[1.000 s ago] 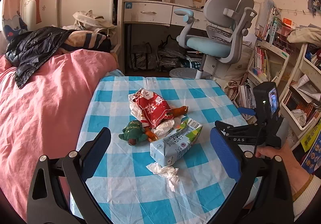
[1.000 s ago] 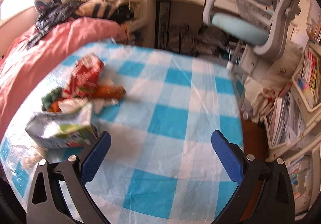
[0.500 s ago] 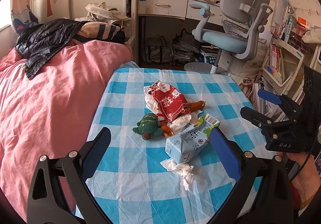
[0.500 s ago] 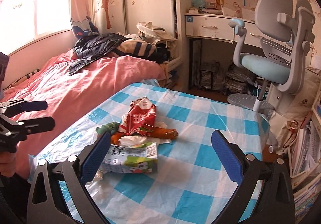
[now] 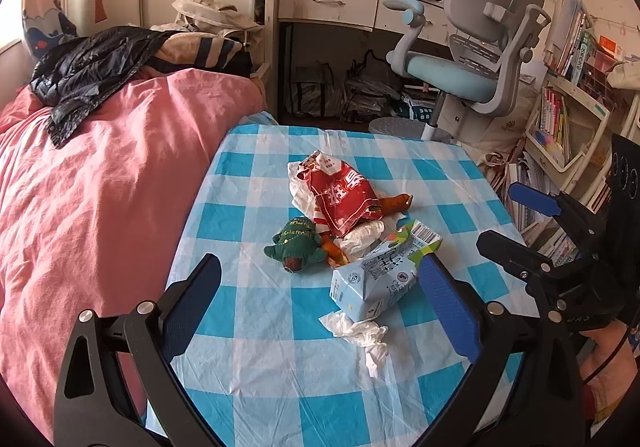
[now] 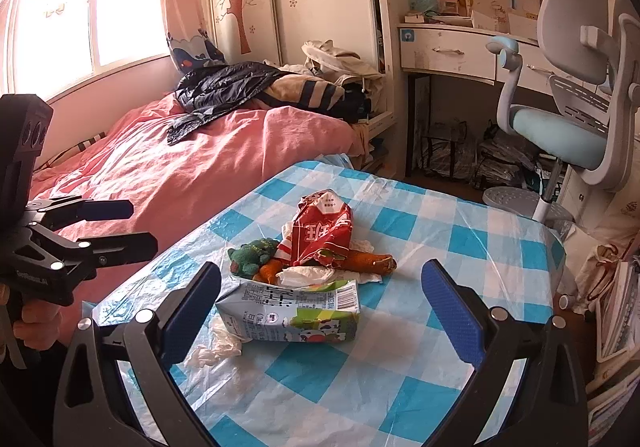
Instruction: Collect trash
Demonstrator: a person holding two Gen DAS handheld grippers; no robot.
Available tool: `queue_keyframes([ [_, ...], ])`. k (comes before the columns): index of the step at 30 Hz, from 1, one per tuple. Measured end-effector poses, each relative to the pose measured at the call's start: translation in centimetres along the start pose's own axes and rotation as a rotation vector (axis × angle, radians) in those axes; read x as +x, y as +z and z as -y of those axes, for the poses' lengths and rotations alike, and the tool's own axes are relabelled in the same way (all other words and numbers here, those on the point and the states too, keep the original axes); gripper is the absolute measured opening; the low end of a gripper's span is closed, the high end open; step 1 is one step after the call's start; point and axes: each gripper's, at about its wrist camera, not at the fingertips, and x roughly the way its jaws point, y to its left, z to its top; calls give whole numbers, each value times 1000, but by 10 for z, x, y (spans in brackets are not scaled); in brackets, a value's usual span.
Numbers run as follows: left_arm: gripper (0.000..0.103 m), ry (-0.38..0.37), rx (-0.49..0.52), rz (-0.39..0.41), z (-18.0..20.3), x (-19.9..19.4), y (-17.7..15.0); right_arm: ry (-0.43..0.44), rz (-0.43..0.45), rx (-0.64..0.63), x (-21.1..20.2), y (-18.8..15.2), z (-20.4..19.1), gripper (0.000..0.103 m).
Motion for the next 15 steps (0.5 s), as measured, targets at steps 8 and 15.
queue_keyframes([
  [8,96,-19,-3,-28,1,4,-1,34,-28,-2,5,-2,-5,97],
  [15,96,-13,-4,-42,1,6,-2,49,-47,-4,10,-3,-7,97],
])
